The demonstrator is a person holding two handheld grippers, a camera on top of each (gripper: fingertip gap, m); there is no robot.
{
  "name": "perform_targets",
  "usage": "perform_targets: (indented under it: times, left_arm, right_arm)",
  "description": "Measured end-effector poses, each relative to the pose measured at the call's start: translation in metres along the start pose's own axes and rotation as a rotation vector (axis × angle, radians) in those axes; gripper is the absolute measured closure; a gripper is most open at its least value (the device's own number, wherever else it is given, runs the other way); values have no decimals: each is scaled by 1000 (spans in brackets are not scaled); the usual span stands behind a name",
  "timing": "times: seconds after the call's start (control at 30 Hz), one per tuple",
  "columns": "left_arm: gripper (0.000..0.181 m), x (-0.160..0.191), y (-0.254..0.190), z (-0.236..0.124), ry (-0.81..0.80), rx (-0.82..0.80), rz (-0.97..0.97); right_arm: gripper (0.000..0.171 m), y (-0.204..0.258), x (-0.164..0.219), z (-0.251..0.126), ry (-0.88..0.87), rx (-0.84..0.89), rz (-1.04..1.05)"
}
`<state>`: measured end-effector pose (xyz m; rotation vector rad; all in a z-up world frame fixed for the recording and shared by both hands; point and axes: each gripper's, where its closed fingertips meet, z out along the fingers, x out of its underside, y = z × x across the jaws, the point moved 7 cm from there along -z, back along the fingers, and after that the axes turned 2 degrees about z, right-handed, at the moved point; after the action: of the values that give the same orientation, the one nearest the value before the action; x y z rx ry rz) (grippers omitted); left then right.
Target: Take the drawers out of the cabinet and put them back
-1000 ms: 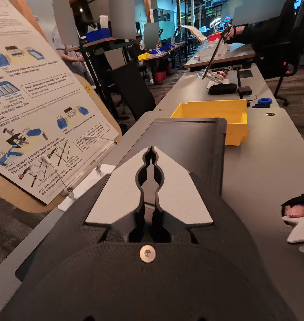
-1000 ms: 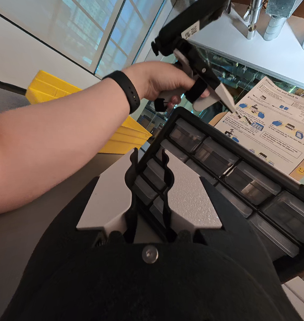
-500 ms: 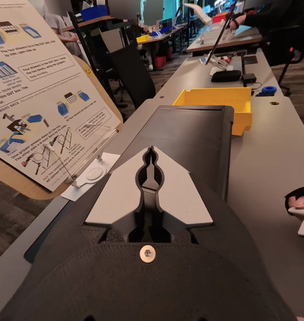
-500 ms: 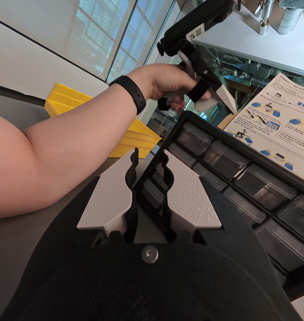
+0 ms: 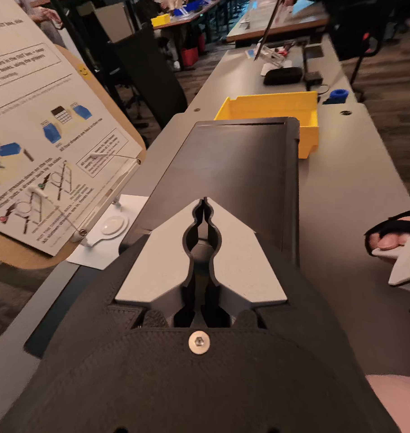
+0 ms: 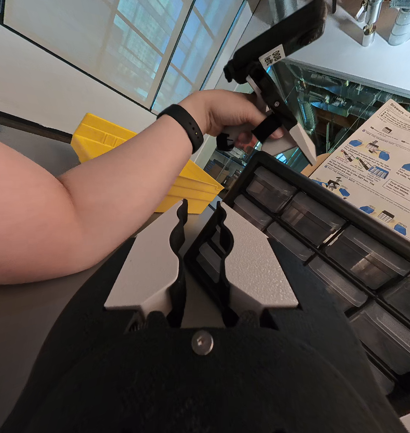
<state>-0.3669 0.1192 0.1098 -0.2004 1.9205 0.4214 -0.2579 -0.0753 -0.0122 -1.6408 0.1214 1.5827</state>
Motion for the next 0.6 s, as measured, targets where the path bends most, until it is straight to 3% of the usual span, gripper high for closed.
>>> perform_targets:
  times: [0.13,0.3,0.6]
  left_arm:
    - [181,13,5,4,104,-10,37]
    - [181,13,6,2,78,67,18]
    - [181,18,9,4,116,41,-53]
  right_arm:
    - [149,0,0,0,2,-3,1]
    - [149,1,0,0,8,-13,8]
    - [150,1,2,0,24,-22,7]
